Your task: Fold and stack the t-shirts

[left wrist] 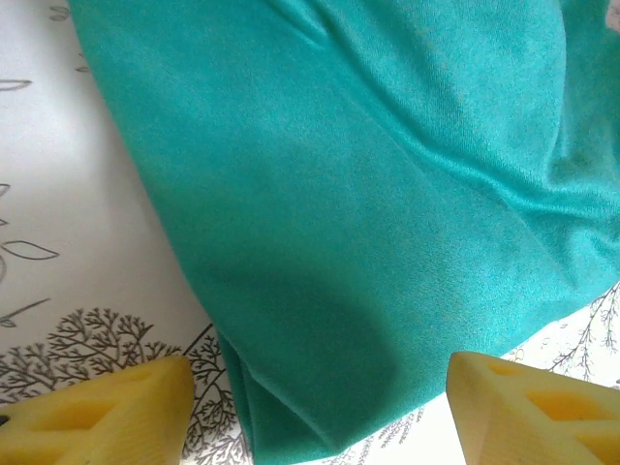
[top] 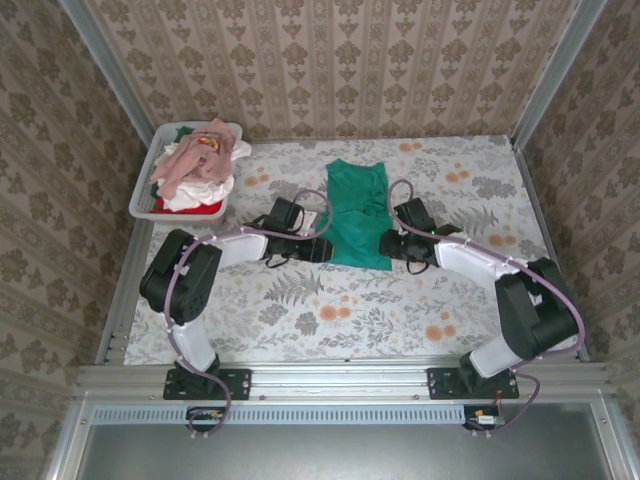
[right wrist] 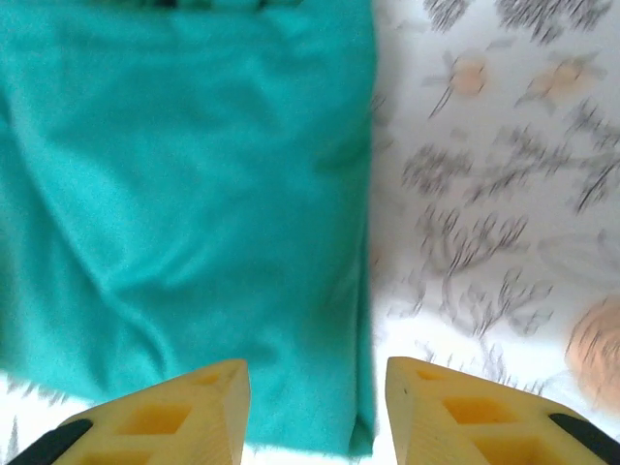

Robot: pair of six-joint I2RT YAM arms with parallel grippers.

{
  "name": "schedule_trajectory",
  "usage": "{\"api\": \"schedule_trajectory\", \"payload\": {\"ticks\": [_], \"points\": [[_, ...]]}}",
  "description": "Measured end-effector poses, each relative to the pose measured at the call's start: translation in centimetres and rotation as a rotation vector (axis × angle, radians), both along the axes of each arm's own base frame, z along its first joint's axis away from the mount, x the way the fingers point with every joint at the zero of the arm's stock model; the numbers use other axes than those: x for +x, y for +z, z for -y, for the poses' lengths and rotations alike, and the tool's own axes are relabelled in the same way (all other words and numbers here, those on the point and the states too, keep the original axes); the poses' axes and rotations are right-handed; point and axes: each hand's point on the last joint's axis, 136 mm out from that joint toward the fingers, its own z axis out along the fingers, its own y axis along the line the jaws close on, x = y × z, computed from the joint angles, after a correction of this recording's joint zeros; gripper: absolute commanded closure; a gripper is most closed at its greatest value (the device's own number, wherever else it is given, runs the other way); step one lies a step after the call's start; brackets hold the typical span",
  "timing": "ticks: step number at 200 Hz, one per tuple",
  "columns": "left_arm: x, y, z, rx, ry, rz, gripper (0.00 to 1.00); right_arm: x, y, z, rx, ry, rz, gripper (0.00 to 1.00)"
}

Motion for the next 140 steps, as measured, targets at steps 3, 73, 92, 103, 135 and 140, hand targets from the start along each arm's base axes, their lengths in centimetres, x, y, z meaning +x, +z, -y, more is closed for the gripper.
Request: {"api": "schedule_trajectory", "payload": {"ticks": [3, 73, 92, 103, 135, 140], "points": [[0.0, -0.1, 0.0, 0.001, -0.001, -0.002, 0.33, -0.2, -0.1, -0.1, 0.002, 0.001, 0.0, 0.57], [0.1, -0.9, 0.9, -0.013, 0.019, -0.012, 0.7, -2.6, -4.7, -1.0, -0.017, -0.001, -0.102, 0.63], [0.0, -1.0, 1.0, -0.018, 0.018, -0.022, 0.79, -2.5, -4.7, -1.1, -0.017, -0.012, -0.096, 0.74], [-0.2, -1.0, 1.1, -0.023, 0.018, -0.03, 0.81, -2.5, -4.7, -1.6, -0.01, -0.004, -0.088, 0.79], [-1.6, -1.4, 0.8, -0.036, 0.021, -0.056, 0.88, -3.4, -4.8, -2.7, -0.003, 0.022, -0.079, 0.86], [-2.0, -1.4, 0.6, -0.038, 0.022, -0.059, 0.88, -3.7, -4.7, -2.9, -0.001, 0.026, -0.079, 0.86]]}}
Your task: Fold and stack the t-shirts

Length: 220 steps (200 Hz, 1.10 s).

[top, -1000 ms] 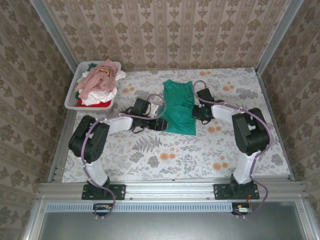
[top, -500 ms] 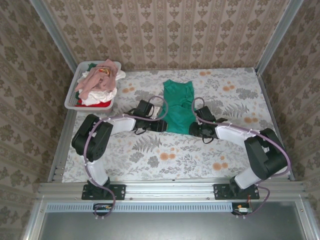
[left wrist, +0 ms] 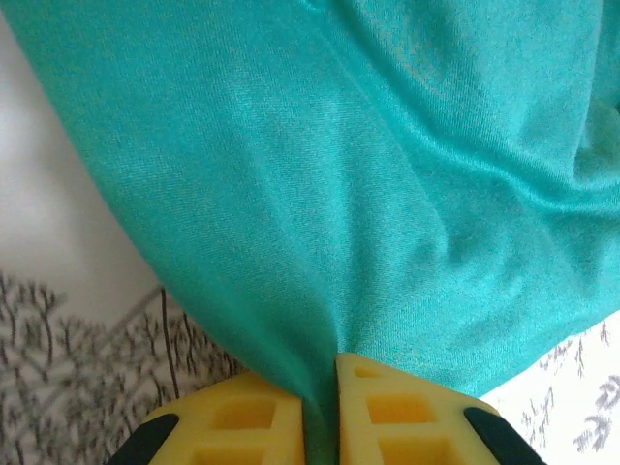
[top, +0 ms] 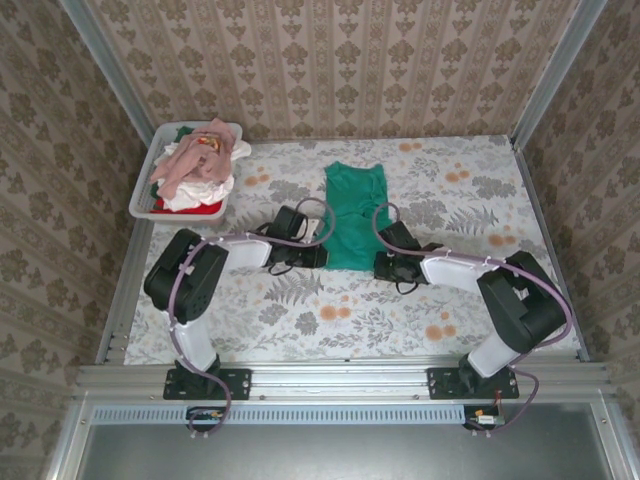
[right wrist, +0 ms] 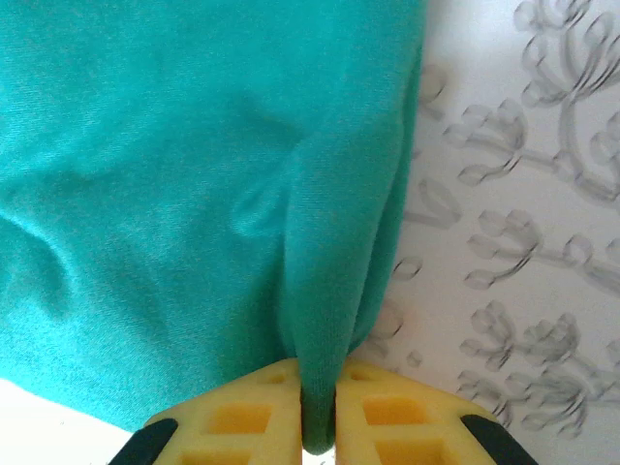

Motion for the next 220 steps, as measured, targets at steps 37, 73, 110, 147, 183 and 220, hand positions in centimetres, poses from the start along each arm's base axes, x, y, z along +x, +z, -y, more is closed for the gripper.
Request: {"api": "schedule_trajectory", "payload": {"ticks": [37, 73, 110, 147, 183, 220], "points": [[-4.8, 0.4, -1.6, -0.006, 0.009, -0.038, 0.89, -3.9, 0.4, -0.9, 0.013, 0.046, -0.001, 0.87], [-10.7, 0.0, -4.0, 0.015, 0.038, -0.085, 0.82, -9.5, 0.4, -1.4, 0.029, 0.088, -0.022, 0.89], [-14.6, -0.1, -4.5, 0.035, 0.057, -0.117, 0.85, -12.9, 0.5, -0.9, 0.03, 0.088, -0.044, 0.93], [-14.1, 2.6, -5.1, 0.003, 0.123, -0.06, 0.65, -12.5, 4.3, -0.4, 0.075, 0.062, 0.051, 0.87], [-13.9, 3.6, -5.8, 0.004, 0.148, -0.035, 0.38, -12.4, 4.3, 0.2, 0.064, 0.04, 0.064, 0.69], [-15.4, 3.4, -5.2, 0.024, 0.101, -0.03, 0.34, -13.7, 2.4, 2.1, -0.012, 0.019, 0.001, 0.58]]}}
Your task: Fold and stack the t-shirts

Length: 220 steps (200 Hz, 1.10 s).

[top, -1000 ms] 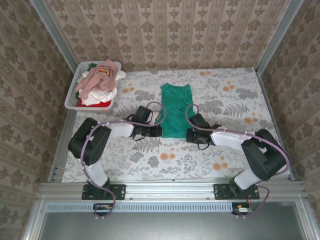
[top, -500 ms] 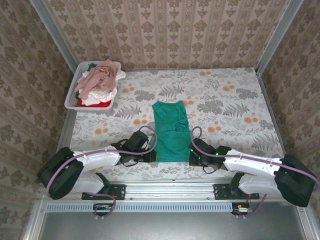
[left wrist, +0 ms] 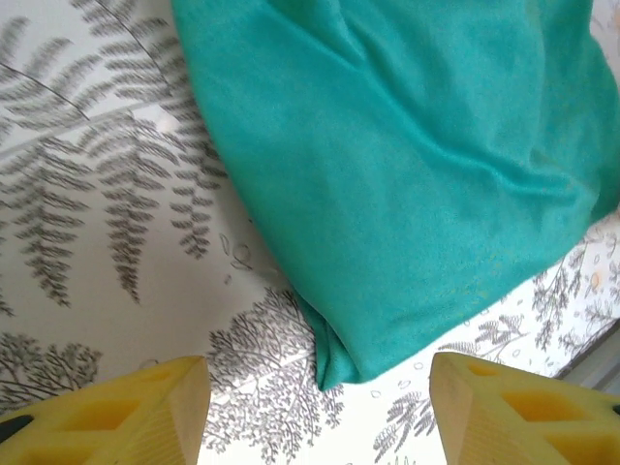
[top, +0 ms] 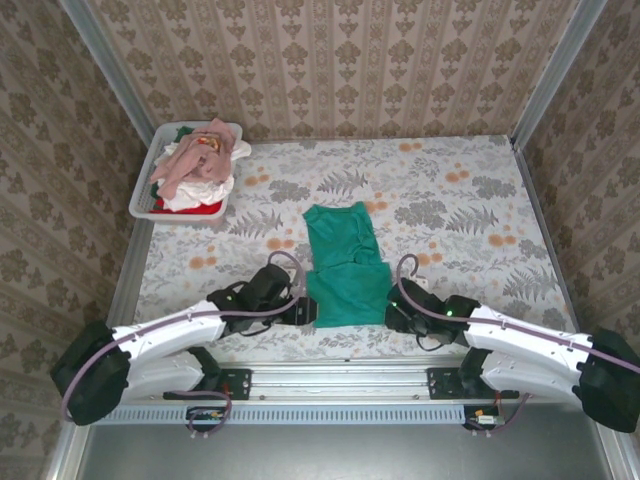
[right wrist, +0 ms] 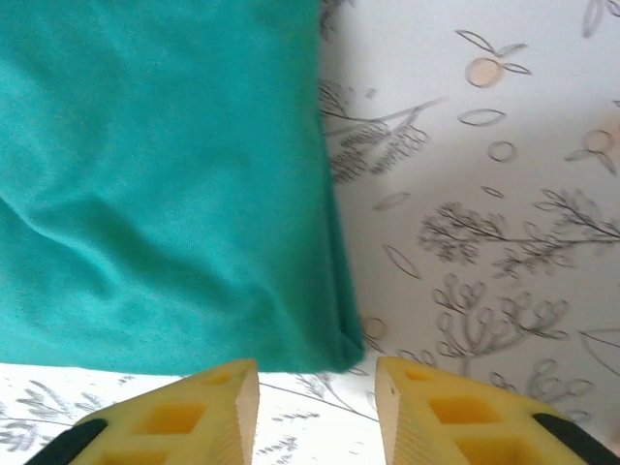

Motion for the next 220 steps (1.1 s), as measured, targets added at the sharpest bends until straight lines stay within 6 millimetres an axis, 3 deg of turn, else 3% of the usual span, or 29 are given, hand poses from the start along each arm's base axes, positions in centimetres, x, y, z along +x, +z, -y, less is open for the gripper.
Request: {"api": "schedule_trajectory", "payload": {"ticks": [38, 67, 145, 220], "points": [[-1.9, -0.9, 1.3, 0.01, -0.049, -0.015, 0.3, -0.1, 0.9, 0.2, 0.032, -0.002, 0.032, 0.57], [-2.4, -2.8, 1.7, 0.059, -0.054, -0.042, 0.31, 0.0, -0.2, 0.0, 0.003, 0.006, 0.006, 0.58], [-1.5, -4.2, 1.5, 0.144, 0.018, -0.055, 0.45, 0.2, -2.0, -0.5, -0.006, 0.02, -0.01, 0.58], [-1.5, -4.5, 1.5, 0.207, 0.031, -0.042, 0.5, 0.3, -1.9, -1.2, 0.012, 0.044, -0.004, 0.57]]}}
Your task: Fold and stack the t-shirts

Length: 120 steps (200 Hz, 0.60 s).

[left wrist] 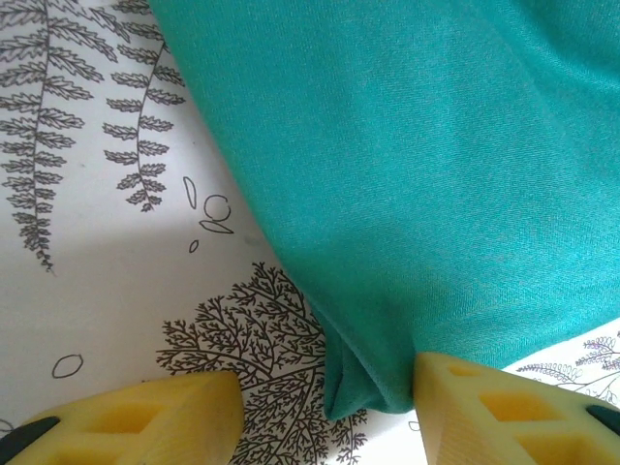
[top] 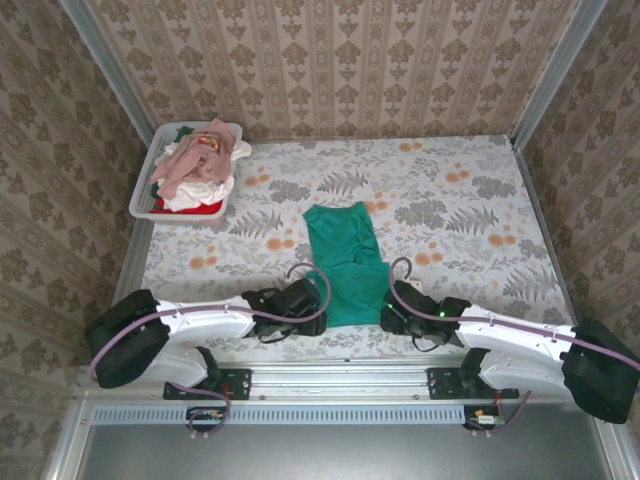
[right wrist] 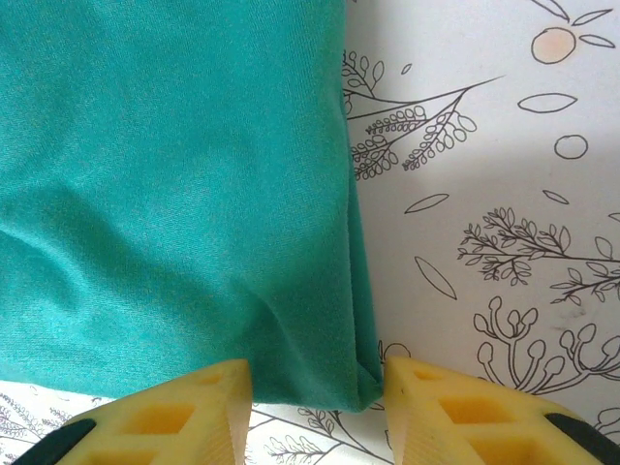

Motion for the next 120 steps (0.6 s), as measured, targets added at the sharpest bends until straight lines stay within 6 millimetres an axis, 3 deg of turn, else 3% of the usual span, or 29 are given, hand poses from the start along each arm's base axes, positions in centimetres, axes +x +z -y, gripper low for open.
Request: {"api": "schedule_trajectory", "payload": {"ticks": [29, 120], "points": [[0.1, -0.1, -0.3, 0.013, 0.006, 0.007, 0.55, 0.1, 0.5, -0.2, 0.015, 0.008, 0.016, 0.52], [0.1, 0.1, -0.1, 0.002, 0.002, 0.014, 0.53, 0.1, 1.0, -0.3, 0.025, 0.032, 0.033, 0.49]]}}
